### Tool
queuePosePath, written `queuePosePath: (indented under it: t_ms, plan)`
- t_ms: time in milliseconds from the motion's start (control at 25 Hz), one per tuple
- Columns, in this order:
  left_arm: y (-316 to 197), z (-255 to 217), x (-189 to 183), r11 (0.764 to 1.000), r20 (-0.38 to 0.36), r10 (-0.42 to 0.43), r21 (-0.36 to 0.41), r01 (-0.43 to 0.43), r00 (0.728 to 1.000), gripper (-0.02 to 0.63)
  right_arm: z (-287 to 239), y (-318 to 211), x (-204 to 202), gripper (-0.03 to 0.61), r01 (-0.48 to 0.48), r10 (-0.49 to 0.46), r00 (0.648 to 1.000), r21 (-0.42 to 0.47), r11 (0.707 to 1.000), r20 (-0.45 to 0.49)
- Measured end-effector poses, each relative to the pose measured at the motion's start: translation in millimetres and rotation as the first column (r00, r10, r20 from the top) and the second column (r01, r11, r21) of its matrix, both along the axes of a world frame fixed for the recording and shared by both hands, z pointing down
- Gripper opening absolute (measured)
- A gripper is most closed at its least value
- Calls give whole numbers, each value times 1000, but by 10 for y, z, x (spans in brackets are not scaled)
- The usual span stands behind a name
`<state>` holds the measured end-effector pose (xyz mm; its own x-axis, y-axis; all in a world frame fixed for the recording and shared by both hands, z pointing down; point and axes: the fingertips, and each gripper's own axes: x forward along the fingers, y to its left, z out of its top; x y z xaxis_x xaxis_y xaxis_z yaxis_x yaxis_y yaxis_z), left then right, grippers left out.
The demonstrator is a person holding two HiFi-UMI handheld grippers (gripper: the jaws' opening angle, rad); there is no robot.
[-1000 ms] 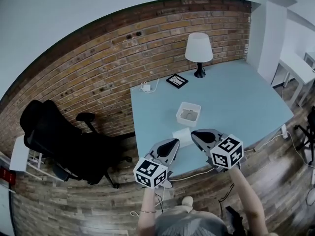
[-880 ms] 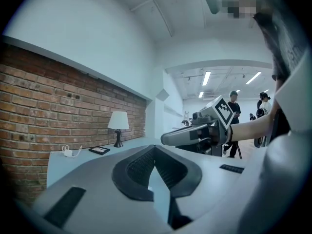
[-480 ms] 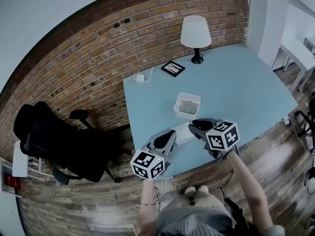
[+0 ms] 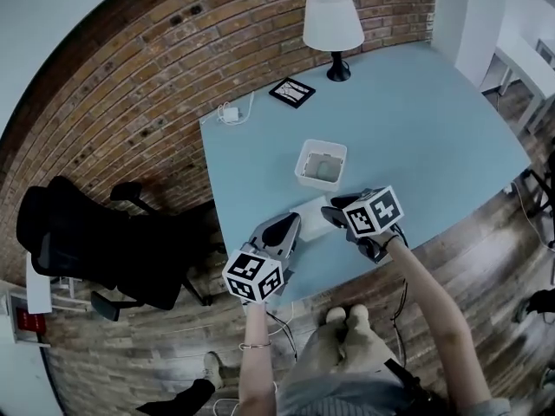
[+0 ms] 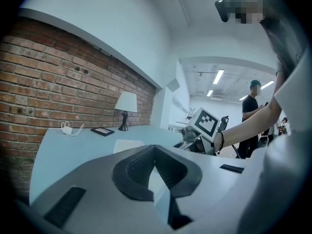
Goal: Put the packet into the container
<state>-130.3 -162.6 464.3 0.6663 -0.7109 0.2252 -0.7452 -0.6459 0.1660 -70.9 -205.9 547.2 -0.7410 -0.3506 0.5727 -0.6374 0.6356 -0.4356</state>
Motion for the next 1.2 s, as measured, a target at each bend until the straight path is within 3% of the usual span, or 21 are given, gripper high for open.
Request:
queuePosePath:
  t_ms: [200,400,600,760,1200]
  plan:
    - [-21,116,30,1000,20,-10,-9,11,1000,8,264,7,11,133,13,-17,999,-64,998,-51]
    - [-20,170,93,1000,18,-12,-20,12,1000,8,355,-12,-7,133,-12,8,999,-132,991,-34]
    - [-19,190,130,1000,25,-15,-25,16,1000,8,388,8,-41,130,26,-30,999,-183,983,-21]
    - [5,229,136,999,30,-19,-32,20,999,8,408,16,-48,95,28,-26,1000,-245,969,13]
    - [3,199,69,998,49,-50,-22,51,998,8,278,15,-15,31,9,6,998,-206,978,70]
